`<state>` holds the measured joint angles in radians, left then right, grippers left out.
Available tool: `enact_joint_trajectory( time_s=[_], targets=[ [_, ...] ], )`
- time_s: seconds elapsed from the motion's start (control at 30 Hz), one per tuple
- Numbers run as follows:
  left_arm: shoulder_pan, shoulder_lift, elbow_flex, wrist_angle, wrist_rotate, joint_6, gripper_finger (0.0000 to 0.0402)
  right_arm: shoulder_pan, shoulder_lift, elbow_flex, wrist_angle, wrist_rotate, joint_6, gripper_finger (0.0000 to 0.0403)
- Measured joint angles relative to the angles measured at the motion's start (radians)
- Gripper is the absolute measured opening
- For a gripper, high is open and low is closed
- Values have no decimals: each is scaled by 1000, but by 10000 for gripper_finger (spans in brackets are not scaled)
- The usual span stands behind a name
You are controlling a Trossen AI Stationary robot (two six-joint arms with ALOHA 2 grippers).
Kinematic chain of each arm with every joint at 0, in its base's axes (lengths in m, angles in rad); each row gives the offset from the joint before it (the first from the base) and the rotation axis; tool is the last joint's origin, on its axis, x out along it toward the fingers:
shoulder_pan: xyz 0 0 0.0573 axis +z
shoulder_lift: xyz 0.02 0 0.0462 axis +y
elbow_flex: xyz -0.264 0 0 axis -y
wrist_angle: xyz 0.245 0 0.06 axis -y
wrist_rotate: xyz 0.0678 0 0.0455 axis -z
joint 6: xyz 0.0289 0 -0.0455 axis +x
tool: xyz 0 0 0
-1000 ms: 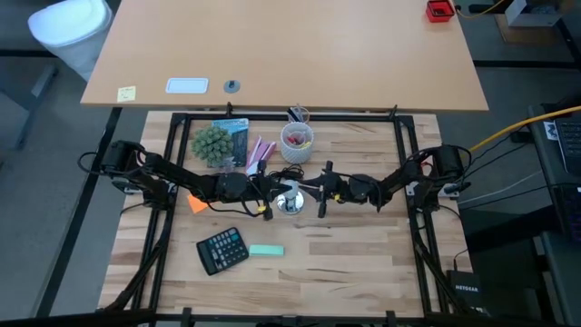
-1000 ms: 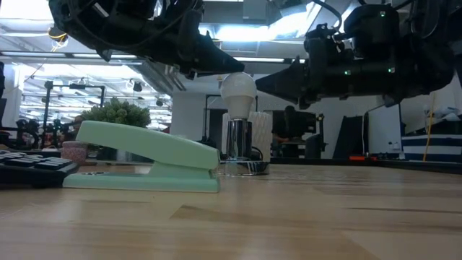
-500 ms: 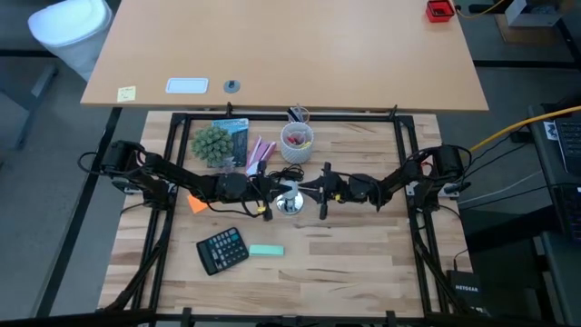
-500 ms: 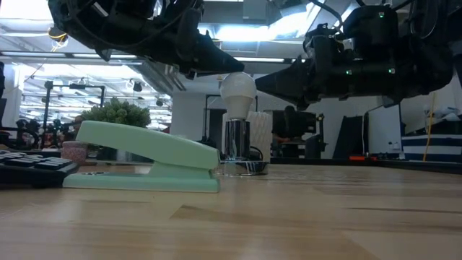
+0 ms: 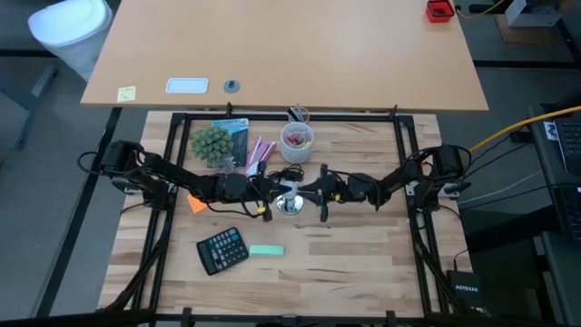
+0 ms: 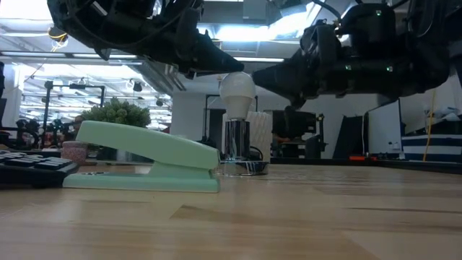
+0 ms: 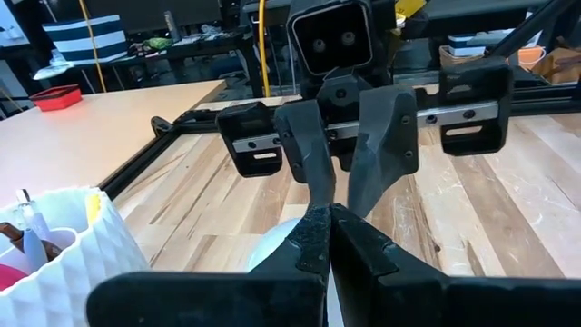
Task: Screw lightbulb
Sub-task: Insert the lightbulb into the lamp
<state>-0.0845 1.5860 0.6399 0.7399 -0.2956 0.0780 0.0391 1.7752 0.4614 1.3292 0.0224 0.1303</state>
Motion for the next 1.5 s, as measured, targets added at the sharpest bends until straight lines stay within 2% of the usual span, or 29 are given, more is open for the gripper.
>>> enact_joint_trajectory(
  time_s=[0.23,0.97,1.1,1.3,1.5],
  targets=[
    [0,0,1,0,0,0,1,2,0,5,7,-14,-5,64],
    [0,1,1,-2,1,0,1,0,0,5,2,282,-40,64],
    [0,1,1,-2,1,0,1,0,0,5,-7,278,-40,64],
    [0,1,0,-3,1,0,1,0,0,5,-19,186,-29,64],
    [-1,1,0,-3,3,0,1,-1,0,4,-19,151,-28,64]
  ],
)
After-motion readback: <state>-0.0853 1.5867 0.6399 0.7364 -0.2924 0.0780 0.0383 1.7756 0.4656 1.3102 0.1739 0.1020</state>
